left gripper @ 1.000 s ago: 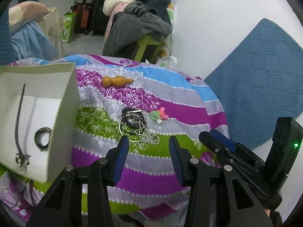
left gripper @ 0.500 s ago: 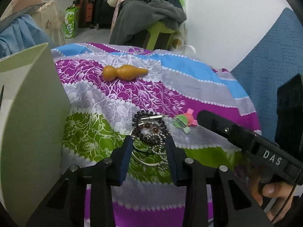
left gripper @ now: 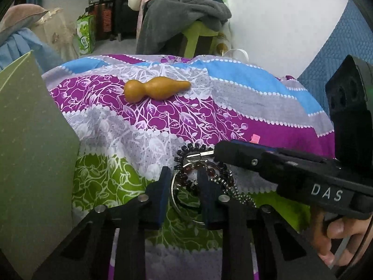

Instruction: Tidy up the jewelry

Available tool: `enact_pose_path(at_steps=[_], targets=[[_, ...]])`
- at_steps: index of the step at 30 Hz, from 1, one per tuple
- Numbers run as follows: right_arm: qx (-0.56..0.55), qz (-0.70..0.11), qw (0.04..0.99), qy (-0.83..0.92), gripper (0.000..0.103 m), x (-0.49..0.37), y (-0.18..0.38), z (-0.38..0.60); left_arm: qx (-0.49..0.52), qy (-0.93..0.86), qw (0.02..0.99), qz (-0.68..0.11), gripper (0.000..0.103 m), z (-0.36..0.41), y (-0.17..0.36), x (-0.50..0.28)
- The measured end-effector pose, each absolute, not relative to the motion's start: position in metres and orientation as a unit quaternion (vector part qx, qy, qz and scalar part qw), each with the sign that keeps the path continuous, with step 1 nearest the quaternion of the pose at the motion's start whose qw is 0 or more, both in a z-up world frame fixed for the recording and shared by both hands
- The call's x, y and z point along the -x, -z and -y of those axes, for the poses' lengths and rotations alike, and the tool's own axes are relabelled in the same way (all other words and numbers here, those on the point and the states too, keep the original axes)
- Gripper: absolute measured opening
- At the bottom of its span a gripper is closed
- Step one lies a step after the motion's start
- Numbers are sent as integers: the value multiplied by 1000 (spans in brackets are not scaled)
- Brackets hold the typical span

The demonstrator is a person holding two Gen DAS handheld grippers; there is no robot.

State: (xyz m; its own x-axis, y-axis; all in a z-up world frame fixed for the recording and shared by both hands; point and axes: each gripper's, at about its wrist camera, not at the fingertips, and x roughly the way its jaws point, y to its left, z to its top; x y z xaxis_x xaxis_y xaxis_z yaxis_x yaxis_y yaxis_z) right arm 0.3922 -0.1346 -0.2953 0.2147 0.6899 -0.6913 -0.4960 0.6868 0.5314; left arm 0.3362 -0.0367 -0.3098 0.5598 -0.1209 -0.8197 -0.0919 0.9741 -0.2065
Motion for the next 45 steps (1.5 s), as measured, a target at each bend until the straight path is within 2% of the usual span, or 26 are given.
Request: enact_pose_path(at_steps=[3, 5, 8, 30, 37, 40, 41, 45], targets=[[-91, -499, 771, -385, 19, -394, 298, 129, 115, 10, 875, -470, 17, 36, 311, -337], [-82, -500, 773, -382, 11, -393, 299, 126, 112, 11, 876, -470, 15, 36, 312, -338], [-79, -492, 781, -377, 7, -391, 296, 126, 117, 11, 876, -467, 8, 34, 311, -338], [-72, -441, 826, -344, 4, -346, 249, 138, 143, 19, 889, -434, 7, 27, 261, -304], [-67, -491, 796, -348, 11, -334, 266, 136, 154, 17, 884, -441, 7, 20, 259, -282], [-48, -501, 788, -355, 28, -325, 269, 132, 156, 16, 883, -442, 7, 20, 261, -279], [-39, -502, 789, -352, 31, -321, 269, 131, 157, 16, 883, -442, 7, 20, 261, -278], [1, -508, 784, -356, 31, -309, 275, 123, 165, 17, 882, -441, 7, 18, 259, -277]])
